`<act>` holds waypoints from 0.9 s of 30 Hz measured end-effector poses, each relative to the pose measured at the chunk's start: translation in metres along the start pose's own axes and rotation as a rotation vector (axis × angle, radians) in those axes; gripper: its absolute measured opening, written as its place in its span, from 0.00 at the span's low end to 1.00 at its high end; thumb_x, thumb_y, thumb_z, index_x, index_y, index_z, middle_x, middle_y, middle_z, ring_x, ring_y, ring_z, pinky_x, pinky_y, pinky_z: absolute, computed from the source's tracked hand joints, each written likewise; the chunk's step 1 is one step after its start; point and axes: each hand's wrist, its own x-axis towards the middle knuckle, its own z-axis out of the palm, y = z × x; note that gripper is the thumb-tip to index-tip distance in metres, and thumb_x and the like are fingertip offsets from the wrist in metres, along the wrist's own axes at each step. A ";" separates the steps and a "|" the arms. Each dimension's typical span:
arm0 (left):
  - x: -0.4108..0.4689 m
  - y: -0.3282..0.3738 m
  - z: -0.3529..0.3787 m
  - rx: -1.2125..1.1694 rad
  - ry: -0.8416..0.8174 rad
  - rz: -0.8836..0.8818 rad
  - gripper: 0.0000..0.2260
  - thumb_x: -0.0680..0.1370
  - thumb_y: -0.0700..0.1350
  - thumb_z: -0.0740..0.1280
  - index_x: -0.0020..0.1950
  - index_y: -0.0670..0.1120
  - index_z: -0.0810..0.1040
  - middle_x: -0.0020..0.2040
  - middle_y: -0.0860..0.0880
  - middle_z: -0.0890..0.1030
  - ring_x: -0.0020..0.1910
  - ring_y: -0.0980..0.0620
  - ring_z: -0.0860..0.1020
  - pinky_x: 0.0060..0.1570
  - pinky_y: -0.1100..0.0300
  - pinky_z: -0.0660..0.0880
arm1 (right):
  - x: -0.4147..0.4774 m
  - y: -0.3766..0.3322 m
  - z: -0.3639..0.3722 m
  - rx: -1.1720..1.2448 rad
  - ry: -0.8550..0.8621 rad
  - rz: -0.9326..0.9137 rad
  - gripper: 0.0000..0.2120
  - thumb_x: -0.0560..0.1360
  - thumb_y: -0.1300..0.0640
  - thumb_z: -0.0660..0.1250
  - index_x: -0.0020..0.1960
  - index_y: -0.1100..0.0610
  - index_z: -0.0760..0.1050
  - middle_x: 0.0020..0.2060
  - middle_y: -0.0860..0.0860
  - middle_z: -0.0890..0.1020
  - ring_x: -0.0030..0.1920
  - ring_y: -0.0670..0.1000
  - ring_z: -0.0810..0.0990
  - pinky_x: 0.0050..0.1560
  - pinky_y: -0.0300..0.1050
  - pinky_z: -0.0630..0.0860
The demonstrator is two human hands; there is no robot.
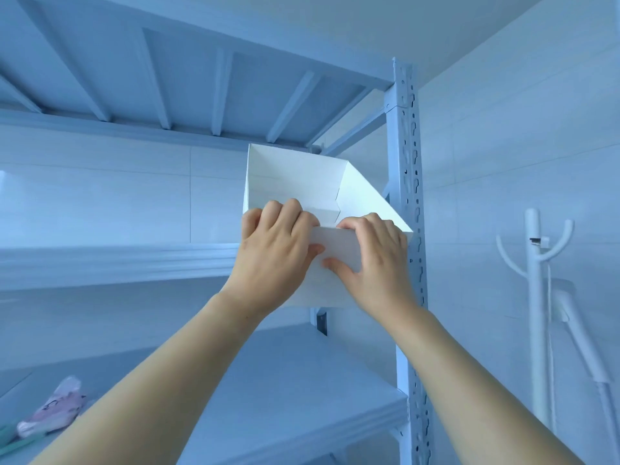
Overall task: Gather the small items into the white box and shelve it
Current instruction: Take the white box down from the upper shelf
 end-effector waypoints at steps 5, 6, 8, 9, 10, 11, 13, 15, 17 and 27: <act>-0.028 0.003 -0.047 -0.016 -0.186 0.001 0.09 0.72 0.47 0.71 0.44 0.43 0.77 0.38 0.47 0.77 0.36 0.44 0.74 0.37 0.53 0.64 | -0.032 -0.035 -0.015 -0.062 -0.084 0.035 0.18 0.65 0.48 0.74 0.46 0.56 0.70 0.41 0.50 0.73 0.44 0.50 0.67 0.43 0.40 0.53; -0.033 0.003 -0.055 -0.012 -0.252 -0.004 0.08 0.72 0.47 0.70 0.46 0.44 0.76 0.38 0.48 0.78 0.36 0.44 0.74 0.37 0.55 0.63 | -0.039 -0.041 -0.017 -0.073 -0.098 0.044 0.18 0.65 0.49 0.75 0.45 0.56 0.70 0.40 0.49 0.73 0.43 0.51 0.69 0.42 0.40 0.52; -0.045 0.004 -0.065 0.019 -0.419 0.010 0.09 0.73 0.47 0.69 0.50 0.47 0.73 0.40 0.50 0.78 0.39 0.46 0.74 0.39 0.58 0.60 | -0.054 -0.051 -0.021 -0.070 -0.120 0.063 0.18 0.65 0.50 0.75 0.43 0.56 0.69 0.39 0.48 0.72 0.41 0.53 0.71 0.41 0.41 0.52; -0.051 0.004 -0.068 0.026 -0.472 0.021 0.11 0.72 0.45 0.69 0.52 0.48 0.72 0.41 0.51 0.77 0.40 0.47 0.73 0.39 0.59 0.59 | -0.061 -0.055 -0.023 -0.064 -0.127 0.070 0.18 0.65 0.51 0.76 0.42 0.55 0.68 0.39 0.48 0.71 0.40 0.53 0.72 0.41 0.42 0.52; -0.056 0.005 -0.072 0.025 -0.499 0.023 0.12 0.71 0.42 0.70 0.52 0.49 0.71 0.41 0.52 0.77 0.41 0.48 0.73 0.39 0.60 0.59 | -0.066 -0.058 -0.026 -0.058 -0.130 0.073 0.18 0.64 0.52 0.76 0.41 0.55 0.68 0.38 0.47 0.70 0.40 0.52 0.72 0.40 0.43 0.52; -0.060 0.006 -0.077 0.028 -0.512 0.021 0.14 0.69 0.39 0.70 0.51 0.49 0.72 0.40 0.51 0.77 0.40 0.48 0.73 0.39 0.60 0.59 | -0.071 -0.062 -0.029 -0.050 -0.128 0.077 0.18 0.64 0.52 0.77 0.40 0.55 0.68 0.37 0.47 0.70 0.39 0.51 0.72 0.40 0.43 0.52; -0.067 0.009 -0.085 0.033 -0.505 0.021 0.16 0.65 0.34 0.72 0.48 0.47 0.75 0.36 0.50 0.77 0.36 0.47 0.73 0.37 0.59 0.63 | -0.076 -0.069 -0.036 -0.029 -0.122 0.085 0.18 0.64 0.53 0.77 0.40 0.55 0.68 0.37 0.47 0.70 0.38 0.49 0.71 0.39 0.44 0.52; -0.073 0.012 -0.093 0.027 -0.461 0.020 0.16 0.60 0.32 0.74 0.44 0.45 0.76 0.33 0.49 0.77 0.33 0.46 0.73 0.34 0.56 0.67 | -0.080 -0.075 -0.043 -0.016 -0.110 0.070 0.17 0.63 0.53 0.77 0.39 0.55 0.68 0.36 0.45 0.69 0.38 0.47 0.69 0.38 0.44 0.51; -0.084 0.017 -0.102 0.027 -0.426 0.003 0.16 0.58 0.32 0.74 0.41 0.44 0.75 0.32 0.49 0.76 0.32 0.45 0.72 0.33 0.55 0.68 | -0.087 -0.081 -0.052 -0.016 -0.111 0.043 0.17 0.63 0.53 0.77 0.39 0.55 0.70 0.35 0.44 0.70 0.37 0.47 0.70 0.39 0.43 0.51; -0.141 0.061 -0.134 -0.041 -0.358 -0.110 0.10 0.64 0.34 0.73 0.41 0.44 0.76 0.31 0.49 0.75 0.31 0.45 0.72 0.31 0.55 0.68 | -0.140 -0.092 -0.086 0.003 -0.086 -0.074 0.13 0.62 0.53 0.78 0.39 0.56 0.76 0.34 0.47 0.78 0.37 0.51 0.74 0.42 0.40 0.52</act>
